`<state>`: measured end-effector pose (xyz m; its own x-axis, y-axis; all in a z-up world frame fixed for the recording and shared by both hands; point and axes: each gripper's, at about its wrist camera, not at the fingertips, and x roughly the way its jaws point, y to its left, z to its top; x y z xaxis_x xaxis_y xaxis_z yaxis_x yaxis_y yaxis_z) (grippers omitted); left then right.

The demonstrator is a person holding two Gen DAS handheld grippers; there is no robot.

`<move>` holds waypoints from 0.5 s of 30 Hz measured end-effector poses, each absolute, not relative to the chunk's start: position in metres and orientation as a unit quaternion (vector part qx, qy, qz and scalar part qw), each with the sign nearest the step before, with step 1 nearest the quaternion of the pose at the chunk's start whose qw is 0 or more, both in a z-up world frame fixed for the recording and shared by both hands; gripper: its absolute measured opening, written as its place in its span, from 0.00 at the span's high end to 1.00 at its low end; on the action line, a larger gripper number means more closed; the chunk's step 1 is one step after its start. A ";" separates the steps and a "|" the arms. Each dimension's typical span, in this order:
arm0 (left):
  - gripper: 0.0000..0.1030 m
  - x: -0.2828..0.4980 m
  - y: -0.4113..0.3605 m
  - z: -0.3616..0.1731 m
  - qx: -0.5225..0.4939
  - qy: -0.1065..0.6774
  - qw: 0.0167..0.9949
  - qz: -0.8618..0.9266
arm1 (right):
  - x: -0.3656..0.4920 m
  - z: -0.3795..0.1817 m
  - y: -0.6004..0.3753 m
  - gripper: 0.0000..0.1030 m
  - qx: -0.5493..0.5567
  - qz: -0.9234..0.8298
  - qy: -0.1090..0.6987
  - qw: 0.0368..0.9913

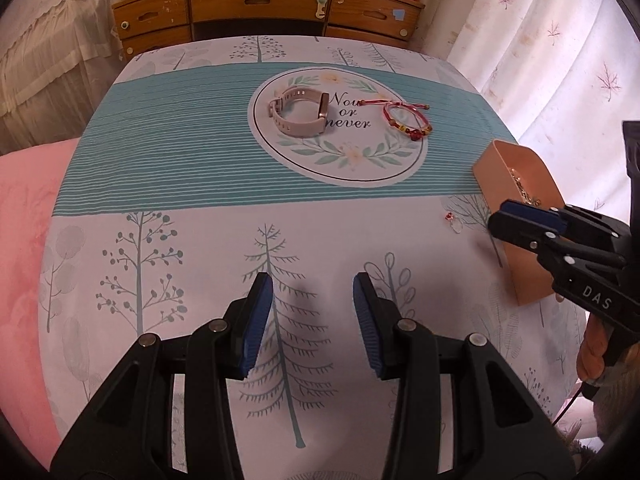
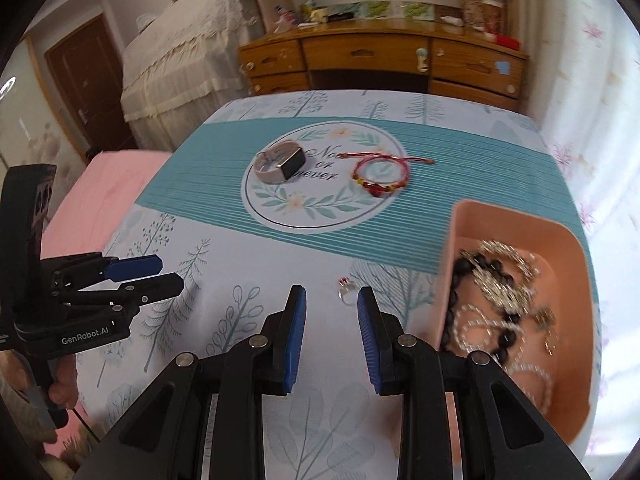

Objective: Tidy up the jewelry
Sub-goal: 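Grasp the red-stone ring with the right tool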

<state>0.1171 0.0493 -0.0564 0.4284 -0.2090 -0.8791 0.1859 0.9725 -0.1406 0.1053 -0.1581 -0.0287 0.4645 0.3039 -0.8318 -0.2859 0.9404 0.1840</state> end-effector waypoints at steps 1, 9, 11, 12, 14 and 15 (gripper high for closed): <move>0.62 0.122 0.050 -0.058 -0.012 0.524 0.844 -0.116 | 0.116 -0.032 -0.156 0.74 0.014 0.181 0.502 0.846; 0.62 0.174 0.053 -0.060 -0.020 0.541 0.833 -0.115 | 0.178 -0.056 -0.142 0.74 -0.001 0.202 0.571 0.796; 0.62 0.186 0.054 -0.058 -0.017 0.543 0.832 -0.114 | 0.188 -0.062 -0.141 0.74 -0.009 0.203 0.587 0.784; 0.62 0.190 0.055 -0.057 -0.016 0.542 0.832 -0.114 | 0.189 -0.064 -0.140 0.74 -0.014 0.201 0.590 0.782; 0.62 0.198 0.056 -0.055 -0.011 0.540 0.834 -0.113 | 0.192 -0.069 -0.134 0.74 -0.052 0.191 0.594 0.780; 0.62 0.201 0.057 -0.053 -0.008 0.539 0.835 -0.113 | 0.190 -0.071 -0.132 0.74 -0.063 0.189 0.595 0.779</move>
